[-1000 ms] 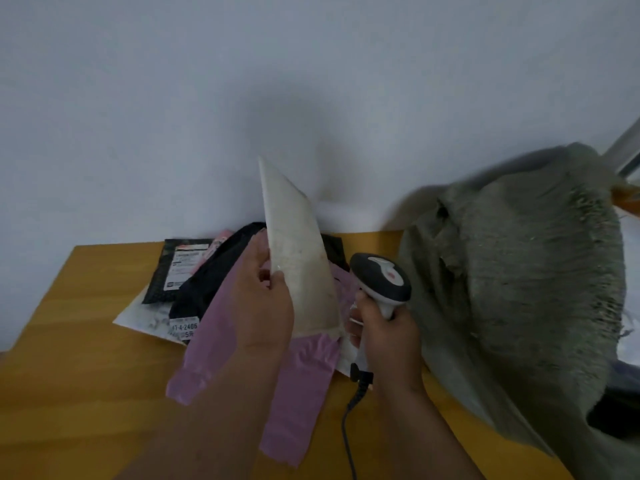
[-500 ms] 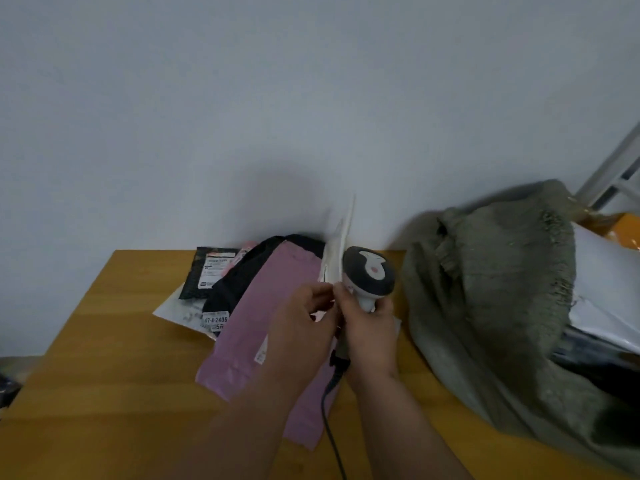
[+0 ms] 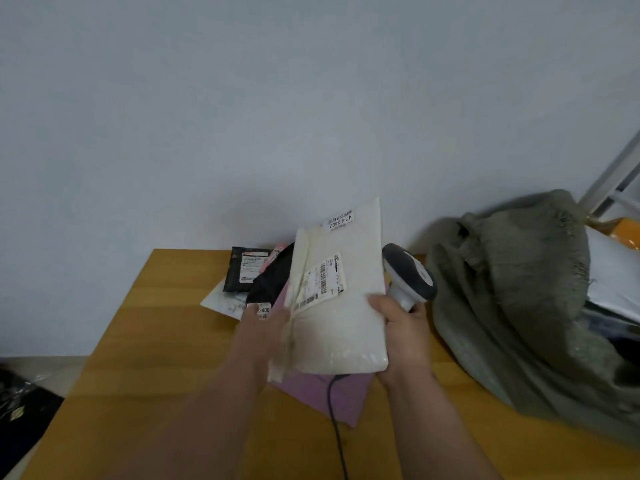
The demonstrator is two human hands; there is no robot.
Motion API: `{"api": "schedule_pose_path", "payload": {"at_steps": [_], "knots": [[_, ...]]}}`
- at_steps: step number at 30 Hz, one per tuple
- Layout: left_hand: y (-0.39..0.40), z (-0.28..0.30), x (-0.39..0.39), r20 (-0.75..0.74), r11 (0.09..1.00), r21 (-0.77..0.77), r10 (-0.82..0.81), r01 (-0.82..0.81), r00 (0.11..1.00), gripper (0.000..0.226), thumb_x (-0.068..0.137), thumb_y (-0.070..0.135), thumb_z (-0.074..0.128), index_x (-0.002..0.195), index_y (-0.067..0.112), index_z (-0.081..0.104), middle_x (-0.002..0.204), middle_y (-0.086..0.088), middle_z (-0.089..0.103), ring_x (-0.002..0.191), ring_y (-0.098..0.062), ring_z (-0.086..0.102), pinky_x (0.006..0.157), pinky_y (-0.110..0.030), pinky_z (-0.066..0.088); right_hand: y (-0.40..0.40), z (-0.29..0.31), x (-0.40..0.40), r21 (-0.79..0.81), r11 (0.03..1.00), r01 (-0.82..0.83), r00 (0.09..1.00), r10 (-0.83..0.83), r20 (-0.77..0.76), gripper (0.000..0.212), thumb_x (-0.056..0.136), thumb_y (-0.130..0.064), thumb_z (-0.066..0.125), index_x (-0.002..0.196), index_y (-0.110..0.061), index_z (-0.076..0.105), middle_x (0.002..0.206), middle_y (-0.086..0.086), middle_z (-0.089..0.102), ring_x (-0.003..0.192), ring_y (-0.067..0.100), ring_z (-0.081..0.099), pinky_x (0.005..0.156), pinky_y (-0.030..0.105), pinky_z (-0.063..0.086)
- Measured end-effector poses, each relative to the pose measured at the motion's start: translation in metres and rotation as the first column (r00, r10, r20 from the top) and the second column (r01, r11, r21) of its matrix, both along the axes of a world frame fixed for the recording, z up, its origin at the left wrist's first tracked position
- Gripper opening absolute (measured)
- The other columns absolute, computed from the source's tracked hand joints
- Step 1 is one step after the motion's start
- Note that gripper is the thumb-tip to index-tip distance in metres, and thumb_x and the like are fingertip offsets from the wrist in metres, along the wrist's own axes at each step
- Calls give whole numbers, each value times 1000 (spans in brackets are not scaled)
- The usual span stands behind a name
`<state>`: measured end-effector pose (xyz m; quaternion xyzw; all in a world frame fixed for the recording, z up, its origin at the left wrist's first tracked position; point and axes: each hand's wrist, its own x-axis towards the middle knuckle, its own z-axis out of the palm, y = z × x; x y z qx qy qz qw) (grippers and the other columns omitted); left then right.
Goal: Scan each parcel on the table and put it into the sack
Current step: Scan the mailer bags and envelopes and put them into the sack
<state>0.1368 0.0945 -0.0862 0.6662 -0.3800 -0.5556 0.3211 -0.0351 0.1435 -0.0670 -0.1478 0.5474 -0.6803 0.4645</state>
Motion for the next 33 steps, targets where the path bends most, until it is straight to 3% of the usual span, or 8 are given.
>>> {"api": "schedule_pose_path", "payload": {"at_steps": [4,8,11,15,17,22,28,33], "knots": [[7,1,21,-200,982,190,53,-14,978,41,89,43,65,120,17,63,113,-12,68,101,-35,64,84,-48,54,7,4,10,-37,997,-62,997,64,48,49,79,2,72,119,-23,60,113,13,73,102,40,70,87,68,52],[7,8,39,-289,984,148,143,-104,946,27,90,21,69,115,13,63,96,-16,73,88,-37,69,78,-51,57,11,6,18,-25,998,-60,995,58,-77,42,79,-4,76,110,-28,62,108,8,74,100,36,70,88,64,54],[8,12,49,-335,978,62,210,-202,918,26,93,11,63,118,11,58,102,-17,71,88,-37,69,79,-55,57,13,4,23,42,998,36,971,-25,-237,32,81,-18,78,103,-34,61,101,0,74,97,28,70,90,53,55],[7,14,52,-327,955,-70,252,-289,911,16,98,10,56,108,23,55,101,-8,66,71,-29,68,69,-51,59,20,4,23,49,988,144,922,-116,-369,21,88,-16,69,107,-21,61,85,5,69,77,26,69,73,40,54],[8,17,50,-274,949,-127,247,-289,929,16,100,14,52,100,29,55,104,-5,65,79,-30,68,74,-52,58,22,7,23,67,991,113,907,-76,-414,20,89,-15,67,107,-18,60,79,6,67,67,23,68,68,39,54],[11,25,39,-190,917,-279,237,-284,953,18,101,9,46,108,23,55,97,0,63,74,-15,60,48,-27,48,27,19,26,127,985,-112,892,156,-424,17,88,-21,71,104,-20,62,70,8,67,60,20,65,57,29,55],[-13,42,42,79,918,-393,95,-56,992,27,100,9,44,107,30,58,84,11,61,68,-10,60,40,-20,46,35,22,20,194,936,-294,718,350,-601,20,85,-5,68,100,-18,63,73,3,67,67,20,66,51,16,50],[-36,52,50,319,911,-401,36,100,947,31,96,16,45,107,38,63,87,14,65,72,-17,66,82,-47,56,38,16,19,301,899,-318,548,433,-715,31,75,-13,70,95,-34,61,79,1,71,74,24,69,67,49,61]]}}
